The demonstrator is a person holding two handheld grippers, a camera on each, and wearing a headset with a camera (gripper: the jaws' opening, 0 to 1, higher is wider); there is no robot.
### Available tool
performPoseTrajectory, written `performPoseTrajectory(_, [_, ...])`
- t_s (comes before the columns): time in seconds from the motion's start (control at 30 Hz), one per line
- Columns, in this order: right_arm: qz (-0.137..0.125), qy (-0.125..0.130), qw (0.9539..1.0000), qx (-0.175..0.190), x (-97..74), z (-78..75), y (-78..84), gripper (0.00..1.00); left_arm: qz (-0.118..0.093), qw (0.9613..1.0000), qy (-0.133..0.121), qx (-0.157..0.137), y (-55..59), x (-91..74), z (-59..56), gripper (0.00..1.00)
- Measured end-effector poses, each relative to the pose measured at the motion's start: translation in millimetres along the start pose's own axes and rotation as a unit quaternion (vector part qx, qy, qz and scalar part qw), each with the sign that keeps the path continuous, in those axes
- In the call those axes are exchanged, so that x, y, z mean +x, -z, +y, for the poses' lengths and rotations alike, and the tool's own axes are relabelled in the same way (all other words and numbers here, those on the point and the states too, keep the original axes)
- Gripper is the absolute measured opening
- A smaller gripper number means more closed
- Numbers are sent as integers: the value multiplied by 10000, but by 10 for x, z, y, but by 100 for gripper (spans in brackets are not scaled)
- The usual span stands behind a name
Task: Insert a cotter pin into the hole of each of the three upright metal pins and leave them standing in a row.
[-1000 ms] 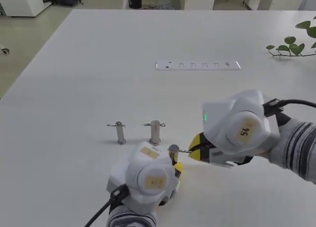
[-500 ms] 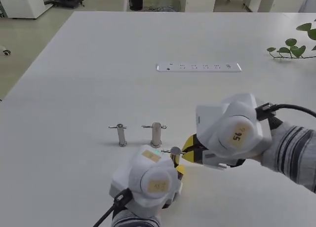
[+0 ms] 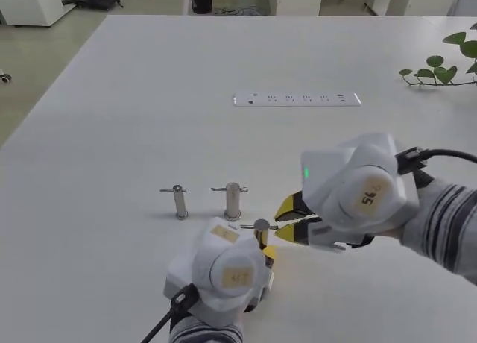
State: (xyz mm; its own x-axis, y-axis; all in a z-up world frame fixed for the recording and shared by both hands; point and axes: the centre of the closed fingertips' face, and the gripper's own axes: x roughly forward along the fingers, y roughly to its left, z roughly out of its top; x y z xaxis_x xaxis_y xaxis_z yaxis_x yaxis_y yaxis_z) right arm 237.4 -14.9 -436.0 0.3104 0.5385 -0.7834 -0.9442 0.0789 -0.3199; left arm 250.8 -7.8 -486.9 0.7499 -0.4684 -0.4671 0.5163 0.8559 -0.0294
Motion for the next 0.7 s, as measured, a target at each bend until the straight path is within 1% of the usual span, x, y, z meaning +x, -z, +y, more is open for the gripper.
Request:
performPoseTrajectory(0.13, [-25, -31, 10000, 45, 13, 8, -3, 0, 2, 10000, -45, -17, 1, 2, 1, 11])
performPoseTrajectory(0.47, [-65, -84, 9999, 69, 39, 18, -41, 0, -8, 10000, -77, -38, 3, 2, -1, 11])
performPoseTrajectory(0.7, [1, -61, 9999, -103, 33, 24, -49, 0, -21, 9999, -106, -44, 1, 5, -4, 11])
